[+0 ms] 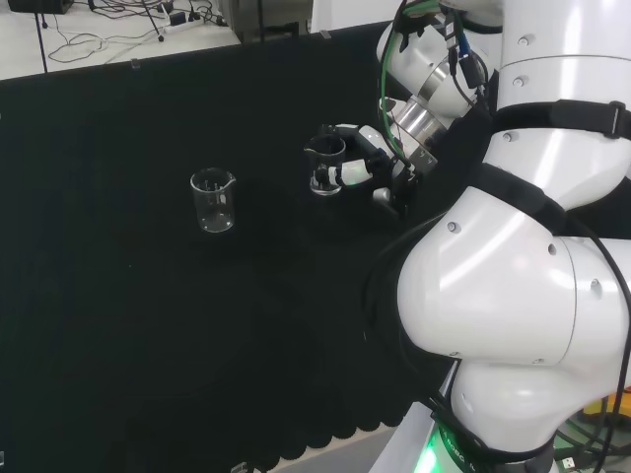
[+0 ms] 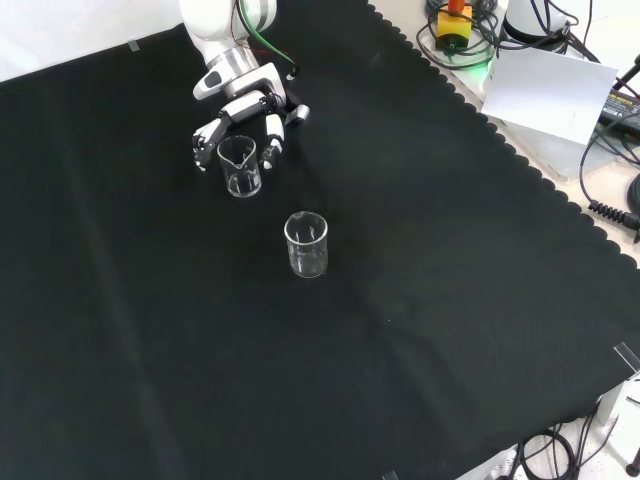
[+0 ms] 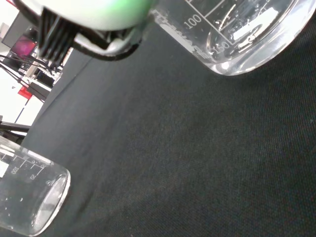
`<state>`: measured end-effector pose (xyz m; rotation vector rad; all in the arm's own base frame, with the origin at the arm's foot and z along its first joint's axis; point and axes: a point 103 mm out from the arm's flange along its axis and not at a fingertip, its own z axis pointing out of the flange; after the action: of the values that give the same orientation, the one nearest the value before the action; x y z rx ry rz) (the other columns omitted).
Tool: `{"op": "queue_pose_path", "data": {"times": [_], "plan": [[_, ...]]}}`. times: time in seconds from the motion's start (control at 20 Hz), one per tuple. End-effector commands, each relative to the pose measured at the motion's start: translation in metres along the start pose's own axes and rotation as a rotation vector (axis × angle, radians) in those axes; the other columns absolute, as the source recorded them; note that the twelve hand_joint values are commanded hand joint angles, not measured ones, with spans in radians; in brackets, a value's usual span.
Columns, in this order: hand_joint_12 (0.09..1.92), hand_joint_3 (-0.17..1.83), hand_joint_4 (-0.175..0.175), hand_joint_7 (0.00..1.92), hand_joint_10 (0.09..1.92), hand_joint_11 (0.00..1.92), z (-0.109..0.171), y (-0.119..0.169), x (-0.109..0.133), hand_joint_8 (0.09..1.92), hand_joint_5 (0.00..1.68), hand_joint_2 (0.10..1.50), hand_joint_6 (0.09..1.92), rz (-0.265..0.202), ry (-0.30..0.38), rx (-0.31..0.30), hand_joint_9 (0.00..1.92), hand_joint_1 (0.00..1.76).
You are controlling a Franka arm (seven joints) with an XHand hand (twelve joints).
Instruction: Pick up the beaker on the right.
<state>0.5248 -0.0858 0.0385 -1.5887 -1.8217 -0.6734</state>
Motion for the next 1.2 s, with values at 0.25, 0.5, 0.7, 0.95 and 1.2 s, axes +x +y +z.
{"op": "queue_pose_path", "data": {"times": [0.25,0.5,0.7,0.95,1.2], "plan": [[1.37,0.56,-0.044,0.34,0.60,0.02,0.002,0.004,-0.001,0.69,0.54,0.51,0.09,-0.002,0.055,-0.017,0.44,0.94],[1.37,0.57,-0.044,0.35,0.60,0.03,0.002,0.006,0.001,0.69,0.55,0.51,0.09,-0.004,0.070,-0.029,0.44,0.94],[1.37,0.57,-0.043,0.36,0.60,0.04,0.004,0.007,0.002,0.69,0.57,0.51,0.09,-0.003,0.068,-0.028,0.46,0.95],[1.36,0.58,-0.035,0.44,0.57,0.08,0.004,0.011,-0.001,0.66,0.64,0.53,0.23,0.007,0.065,-0.023,0.53,0.97],[1.33,0.60,-0.021,0.54,0.53,0.17,0.006,0.015,0.001,0.64,0.64,0.55,0.67,0.002,0.076,-0.029,0.63,1.02]]}}
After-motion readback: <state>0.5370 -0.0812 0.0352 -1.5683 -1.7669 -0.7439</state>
